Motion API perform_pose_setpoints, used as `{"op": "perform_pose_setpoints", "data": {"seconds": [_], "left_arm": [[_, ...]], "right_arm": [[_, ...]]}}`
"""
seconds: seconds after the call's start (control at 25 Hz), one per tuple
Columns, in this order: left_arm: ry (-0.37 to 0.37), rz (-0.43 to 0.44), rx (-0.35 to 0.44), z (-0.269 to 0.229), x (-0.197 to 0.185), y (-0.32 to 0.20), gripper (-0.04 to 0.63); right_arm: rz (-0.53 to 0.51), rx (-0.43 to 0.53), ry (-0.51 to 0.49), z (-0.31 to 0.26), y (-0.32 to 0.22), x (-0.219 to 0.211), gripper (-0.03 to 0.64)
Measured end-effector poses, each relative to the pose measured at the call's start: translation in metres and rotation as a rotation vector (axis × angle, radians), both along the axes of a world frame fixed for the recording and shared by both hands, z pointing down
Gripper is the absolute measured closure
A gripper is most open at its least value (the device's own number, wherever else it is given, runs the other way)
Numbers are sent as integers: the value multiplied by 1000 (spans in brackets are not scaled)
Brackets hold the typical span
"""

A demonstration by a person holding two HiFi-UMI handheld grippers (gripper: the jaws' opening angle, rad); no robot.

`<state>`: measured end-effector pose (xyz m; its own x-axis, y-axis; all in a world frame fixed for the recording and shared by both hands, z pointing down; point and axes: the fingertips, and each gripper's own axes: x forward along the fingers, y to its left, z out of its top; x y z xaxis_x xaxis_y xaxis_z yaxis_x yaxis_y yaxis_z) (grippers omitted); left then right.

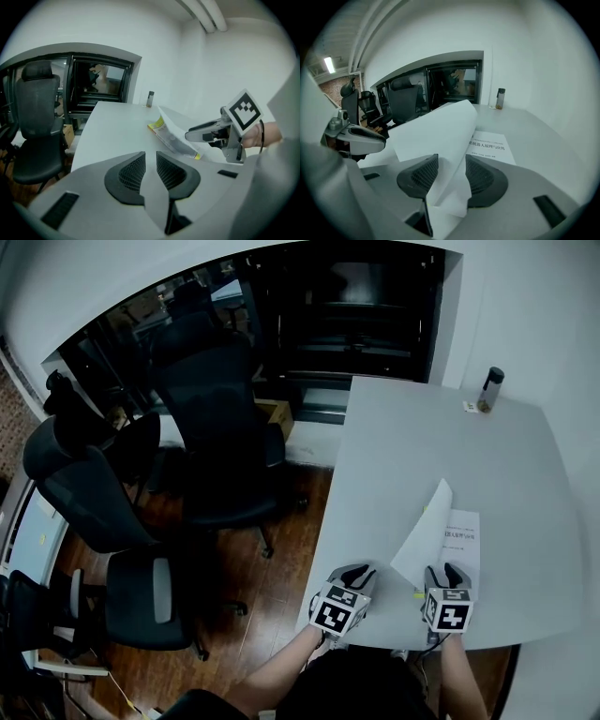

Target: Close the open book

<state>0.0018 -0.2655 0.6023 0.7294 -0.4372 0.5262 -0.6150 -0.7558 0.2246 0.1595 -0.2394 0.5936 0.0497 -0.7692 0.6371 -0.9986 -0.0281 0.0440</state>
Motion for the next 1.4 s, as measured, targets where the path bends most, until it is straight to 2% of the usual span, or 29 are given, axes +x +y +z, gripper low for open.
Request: {"op": "perform_pose_setpoints", "data": {"seconds": [0.28, 0.56, 0.8, 0.88, 0.92, 0.96, 1.08, 1.24, 1.4], "left_arm": [[20, 11, 22, -15, 45, 13, 520], [18, 57, 37, -20, 89, 31, 519], [4, 63, 41, -18, 108, 37, 520], [-2, 60, 40, -16, 111, 38, 520], [-7, 58, 37, -14, 112, 38, 520], [-13, 55, 34, -12, 113, 39, 520], [-25, 45, 24, -7, 114, 41, 520], [-29, 25, 24, -7, 115, 44, 520], [-26, -16, 40, -11, 115, 45, 520]], "right_arm": [[66, 76, -49, -24, 19, 61, 430], [182, 80, -85, -18, 57, 134, 430], [211, 118, -98, -22, 71, 166, 430], [180, 113, -98, -21, 71, 165, 435], [155, 99, -95, -18, 70, 163, 504], [124, 77, -96, -12, 69, 159, 517], [12, -12, -99, 9, 66, 137, 517], [-109, -124, -49, 42, 69, 113, 517], [-144, -125, -63, 55, 70, 112, 517]]}}
